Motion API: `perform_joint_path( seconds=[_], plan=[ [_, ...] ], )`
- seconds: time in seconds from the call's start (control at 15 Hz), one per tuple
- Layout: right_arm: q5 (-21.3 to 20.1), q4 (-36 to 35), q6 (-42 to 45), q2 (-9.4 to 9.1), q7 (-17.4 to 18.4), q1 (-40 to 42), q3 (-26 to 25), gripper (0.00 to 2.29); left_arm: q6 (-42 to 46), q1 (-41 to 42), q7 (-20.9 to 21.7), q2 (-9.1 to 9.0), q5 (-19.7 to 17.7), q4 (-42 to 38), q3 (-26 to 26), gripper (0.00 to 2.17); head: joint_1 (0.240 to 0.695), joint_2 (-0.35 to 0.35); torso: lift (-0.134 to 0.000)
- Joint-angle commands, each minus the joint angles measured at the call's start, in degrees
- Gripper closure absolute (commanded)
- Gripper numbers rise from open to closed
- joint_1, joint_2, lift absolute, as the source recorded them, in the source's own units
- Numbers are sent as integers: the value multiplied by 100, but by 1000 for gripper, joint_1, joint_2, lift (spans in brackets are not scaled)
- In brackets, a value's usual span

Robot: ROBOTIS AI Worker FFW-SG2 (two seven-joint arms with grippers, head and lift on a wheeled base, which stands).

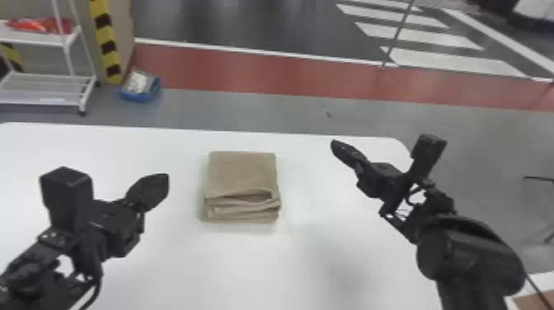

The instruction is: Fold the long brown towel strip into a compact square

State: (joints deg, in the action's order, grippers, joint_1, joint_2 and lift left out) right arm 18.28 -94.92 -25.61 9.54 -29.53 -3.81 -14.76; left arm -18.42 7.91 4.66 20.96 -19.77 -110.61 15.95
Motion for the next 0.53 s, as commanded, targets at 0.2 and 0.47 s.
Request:
perform_joint_path(
  seconds=[0.2, 0.47],
  plan=[
    [-88, 1441, 631, -365, -1, -990, 975, 1821, 36, -35, 18, 5, -9, 136, -74, 1848, 695, -126, -124],
    [-624, 2575, 965, -637, -9, -1605, 1371, 1821, 141, -167, 88, 5, -123, 400, -74, 1851, 695, -60, -124]
  ],
)
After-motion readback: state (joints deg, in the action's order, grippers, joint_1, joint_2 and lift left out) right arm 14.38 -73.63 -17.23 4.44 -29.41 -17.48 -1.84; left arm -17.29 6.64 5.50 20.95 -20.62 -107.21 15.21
